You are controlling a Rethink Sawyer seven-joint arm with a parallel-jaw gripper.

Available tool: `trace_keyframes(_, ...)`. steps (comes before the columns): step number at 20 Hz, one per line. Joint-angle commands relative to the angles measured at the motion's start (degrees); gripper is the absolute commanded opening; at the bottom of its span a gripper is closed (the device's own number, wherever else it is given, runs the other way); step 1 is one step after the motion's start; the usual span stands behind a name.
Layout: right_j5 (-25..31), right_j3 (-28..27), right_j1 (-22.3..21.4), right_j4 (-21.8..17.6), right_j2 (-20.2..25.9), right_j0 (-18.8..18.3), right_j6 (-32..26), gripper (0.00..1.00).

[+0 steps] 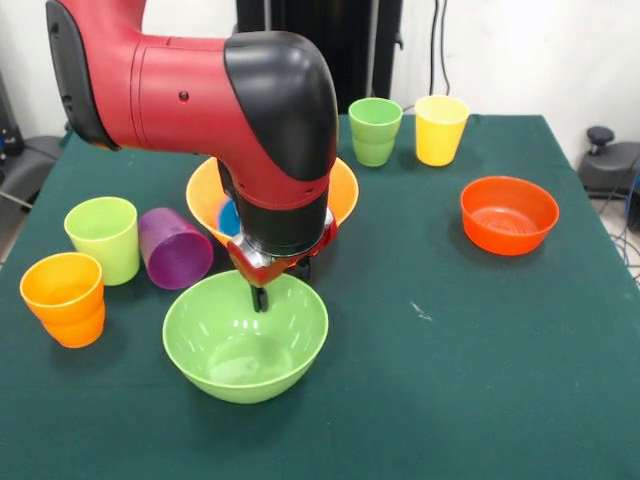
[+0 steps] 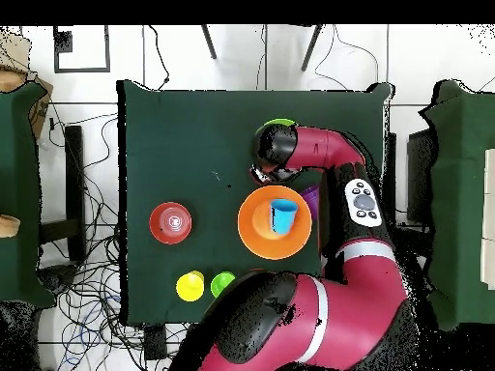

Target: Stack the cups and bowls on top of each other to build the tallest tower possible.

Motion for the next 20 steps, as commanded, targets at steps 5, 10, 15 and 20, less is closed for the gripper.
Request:
trace_keyframes(5, 2.17, -0.68, -0.10, 0.53, -0.57, 1.69, 7.35, 1.00)
trace_keyframes(10, 2.64, -0.43, -0.28, 0.96, -0.91, 1.80, 6.99, 0.00)
trace_keyframes(15, 2.26, 0.05, -0.41, 1.26, -0.92, 1.83, 6.79, 0.00)
trace_keyframes(20, 1.77, 0.75, -0.62, 1.71, -0.84, 1.58, 6.82, 0.00)
